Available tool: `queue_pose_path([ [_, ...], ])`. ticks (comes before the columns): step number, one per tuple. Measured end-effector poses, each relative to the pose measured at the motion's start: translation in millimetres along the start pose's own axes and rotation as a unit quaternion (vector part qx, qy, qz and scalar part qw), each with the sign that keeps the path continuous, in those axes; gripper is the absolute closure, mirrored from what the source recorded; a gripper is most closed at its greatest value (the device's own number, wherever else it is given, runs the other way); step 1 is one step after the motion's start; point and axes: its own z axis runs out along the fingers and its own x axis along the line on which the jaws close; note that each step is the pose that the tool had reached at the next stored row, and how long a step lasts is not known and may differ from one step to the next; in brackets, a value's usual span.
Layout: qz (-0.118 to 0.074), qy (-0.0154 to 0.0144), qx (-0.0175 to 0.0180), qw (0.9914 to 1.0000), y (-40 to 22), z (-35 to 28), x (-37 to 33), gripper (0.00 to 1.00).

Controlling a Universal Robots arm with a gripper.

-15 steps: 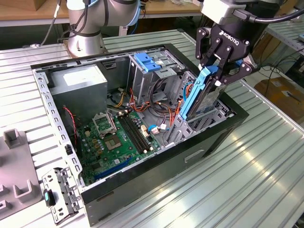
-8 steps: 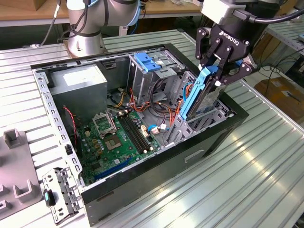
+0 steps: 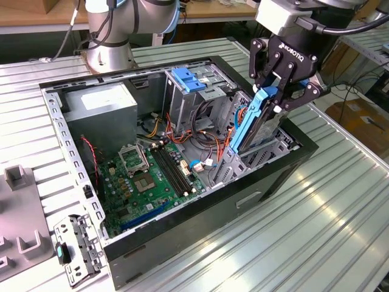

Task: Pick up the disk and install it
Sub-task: 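Insert the disk into the insertion slot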

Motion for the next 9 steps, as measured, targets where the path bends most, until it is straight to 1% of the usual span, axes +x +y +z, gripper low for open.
queue_pose_path([
  [8,0.000,0.0000,0.0000,1.00000,0.0,0.1,0.0,0.63],
  [9,0.000,-0.0004,0.0000,1.00000,0.0,1.5,0.0,0.56],
])
